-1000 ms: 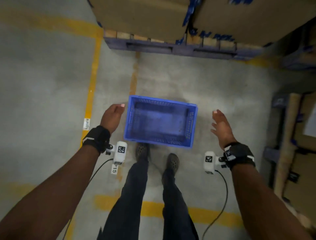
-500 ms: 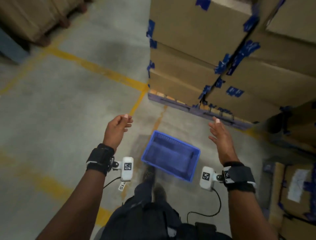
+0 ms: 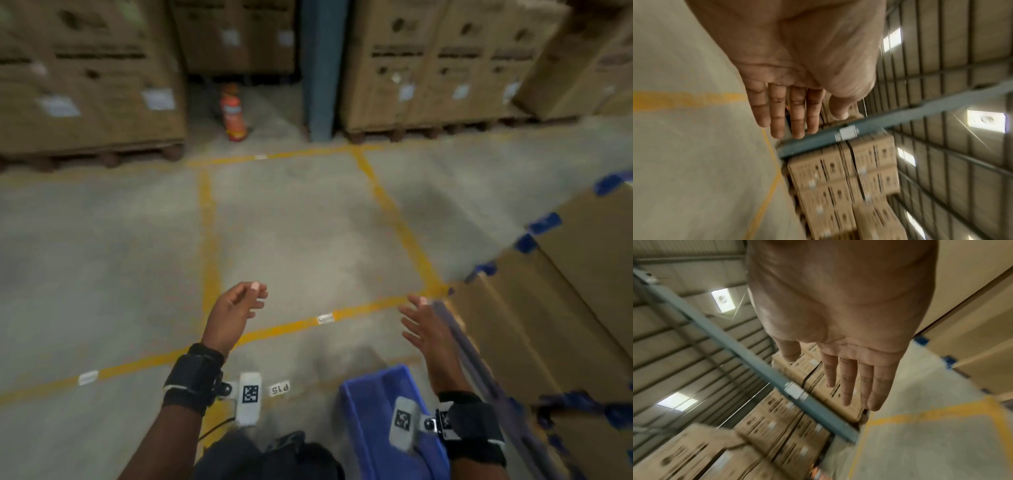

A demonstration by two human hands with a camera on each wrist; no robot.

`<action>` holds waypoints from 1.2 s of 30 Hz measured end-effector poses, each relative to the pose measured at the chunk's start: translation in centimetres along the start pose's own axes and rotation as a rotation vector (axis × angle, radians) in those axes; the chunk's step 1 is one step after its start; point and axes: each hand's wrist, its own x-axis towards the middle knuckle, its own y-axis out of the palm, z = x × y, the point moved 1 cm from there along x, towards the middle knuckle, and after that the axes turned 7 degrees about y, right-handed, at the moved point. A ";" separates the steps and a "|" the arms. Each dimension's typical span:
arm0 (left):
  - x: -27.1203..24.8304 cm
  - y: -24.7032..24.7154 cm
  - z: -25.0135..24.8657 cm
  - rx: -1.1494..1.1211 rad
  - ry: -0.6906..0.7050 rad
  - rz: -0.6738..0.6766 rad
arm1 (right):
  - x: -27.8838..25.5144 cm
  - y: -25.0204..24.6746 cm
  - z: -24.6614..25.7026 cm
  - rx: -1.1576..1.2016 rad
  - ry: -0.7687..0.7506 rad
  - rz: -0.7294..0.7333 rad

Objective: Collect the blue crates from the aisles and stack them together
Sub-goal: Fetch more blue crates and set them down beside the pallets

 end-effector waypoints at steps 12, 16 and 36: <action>-16.8 -38.0 6.1 -0.051 -0.126 -0.849 | -4.9 41.5 0.3 -0.386 -0.050 0.647; -22.9 -49.8 7.6 -0.039 -0.137 -1.081 | -9.2 56.2 -2.0 -0.481 -0.063 0.820; -34.5 -91.5 13.6 0.134 -0.263 -1.711 | -32.5 120.1 -11.1 -0.829 -0.245 1.544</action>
